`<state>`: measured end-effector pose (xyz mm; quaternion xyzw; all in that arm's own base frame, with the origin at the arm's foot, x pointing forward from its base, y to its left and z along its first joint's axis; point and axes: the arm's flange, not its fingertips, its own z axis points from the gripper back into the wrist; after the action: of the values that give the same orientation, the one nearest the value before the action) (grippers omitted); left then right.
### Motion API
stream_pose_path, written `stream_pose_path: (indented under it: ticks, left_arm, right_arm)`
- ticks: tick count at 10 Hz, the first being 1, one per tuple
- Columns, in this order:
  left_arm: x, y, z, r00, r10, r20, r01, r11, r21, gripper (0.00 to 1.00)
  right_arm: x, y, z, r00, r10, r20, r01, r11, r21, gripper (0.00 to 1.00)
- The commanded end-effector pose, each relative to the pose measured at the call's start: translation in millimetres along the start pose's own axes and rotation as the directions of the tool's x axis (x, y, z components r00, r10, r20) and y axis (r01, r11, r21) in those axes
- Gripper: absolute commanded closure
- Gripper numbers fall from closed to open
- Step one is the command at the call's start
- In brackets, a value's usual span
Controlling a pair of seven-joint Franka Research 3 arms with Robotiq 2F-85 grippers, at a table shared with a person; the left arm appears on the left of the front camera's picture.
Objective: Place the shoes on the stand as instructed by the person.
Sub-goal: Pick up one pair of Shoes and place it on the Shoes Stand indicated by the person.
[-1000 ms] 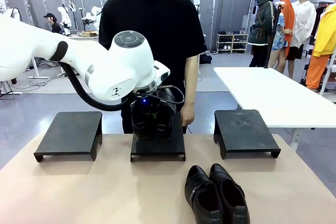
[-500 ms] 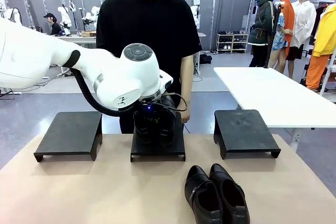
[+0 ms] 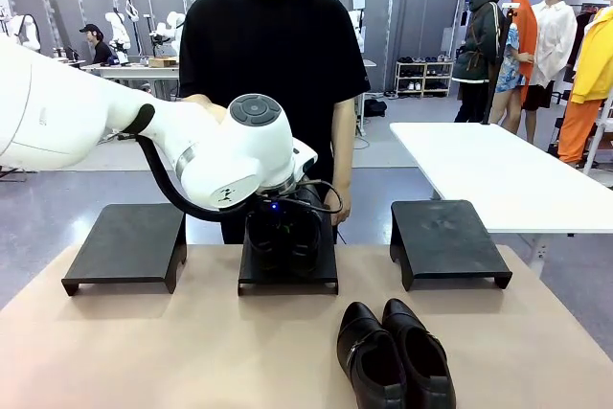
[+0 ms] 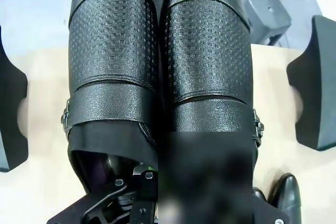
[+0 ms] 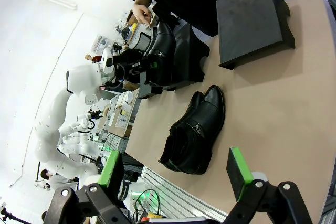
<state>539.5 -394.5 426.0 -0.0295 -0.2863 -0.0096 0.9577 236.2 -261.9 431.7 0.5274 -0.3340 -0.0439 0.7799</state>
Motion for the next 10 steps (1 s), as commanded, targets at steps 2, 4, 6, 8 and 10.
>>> stream_pose_path:
  ticks: [2,4,6,8,10]
  left_arm:
    - [3,-3,-2,0.997,-0.001,0.077,0.001,1.000,-0.002,0.92]
    - [4,0,-7,0.997,0.009,0.076,-0.009,1.000,0.005,0.92]
    - [3,1,-9,0.998,0.010,0.069,-0.010,1.000,0.010,0.92]
    - [3,1,-11,0.998,0.008,0.059,-0.008,1.000,0.012,0.68]
    - [3,1,-11,0.998,0.010,0.055,-0.010,1.000,0.012,0.32]
  right_arm:
    - [0,1,1,1.000,0.004,0.005,-0.004,1.000,0.008,0.00]
    - [0,1,1,1.000,0.004,0.005,-0.004,1.000,0.008,0.00]
    - [0,1,1,1.000,0.004,0.005,-0.004,1.000,0.008,0.00]
    - [0,1,1,1.000,0.004,0.005,-0.004,1.000,0.008,0.00]
    - [0,1,1,1.000,0.004,0.005,-0.004,1.000,0.008,0.00]
